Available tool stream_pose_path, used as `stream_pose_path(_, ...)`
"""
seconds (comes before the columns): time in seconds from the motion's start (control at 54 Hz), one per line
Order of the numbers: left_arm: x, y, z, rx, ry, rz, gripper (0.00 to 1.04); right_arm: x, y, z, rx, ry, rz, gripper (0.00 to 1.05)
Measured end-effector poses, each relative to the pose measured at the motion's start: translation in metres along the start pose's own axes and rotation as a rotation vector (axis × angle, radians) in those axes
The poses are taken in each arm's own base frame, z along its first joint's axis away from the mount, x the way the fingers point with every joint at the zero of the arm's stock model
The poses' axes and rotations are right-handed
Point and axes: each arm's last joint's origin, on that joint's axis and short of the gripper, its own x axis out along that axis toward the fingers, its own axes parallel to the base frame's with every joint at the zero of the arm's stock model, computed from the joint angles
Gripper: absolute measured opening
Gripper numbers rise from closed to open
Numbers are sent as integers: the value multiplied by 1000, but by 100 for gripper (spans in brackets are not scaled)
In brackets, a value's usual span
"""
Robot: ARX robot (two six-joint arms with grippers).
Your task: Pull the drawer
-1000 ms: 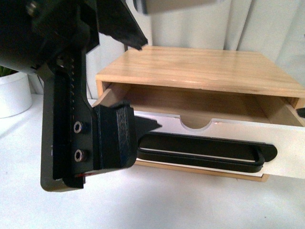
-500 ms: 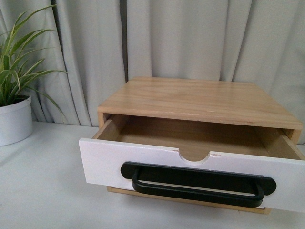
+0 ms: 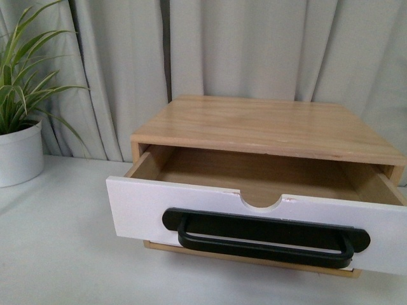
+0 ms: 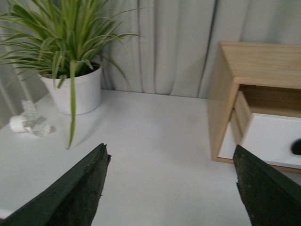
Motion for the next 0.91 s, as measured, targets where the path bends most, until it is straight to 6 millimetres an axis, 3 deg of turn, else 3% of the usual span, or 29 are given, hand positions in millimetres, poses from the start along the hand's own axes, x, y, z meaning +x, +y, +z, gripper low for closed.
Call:
stream_pose_path(0.13, -10, 5, -6, -15, -6, -48, 49, -2, 7, -10, 40, 5, 0, 40)
stream_pose_path(0.333, -10, 18, -12, -28, -6, -27, 12, -13, 20, -20, 46, 10, 17, 1)
stream_pose_path(0.37, -10, 17, -12, -29, -7, -40, 5, -14, 20, -19, 48, 1, 11, 1)
stream_pose_path(0.519, -10, 17, -23, -32, -8, -37, 4, -14, 21, -23, 50, 3, 10, 1)
stream_pose_path(0.907, -10, 17, -22, -33, -12, -36, 4, -14, 21, -36, 51, 2, 9, 1)
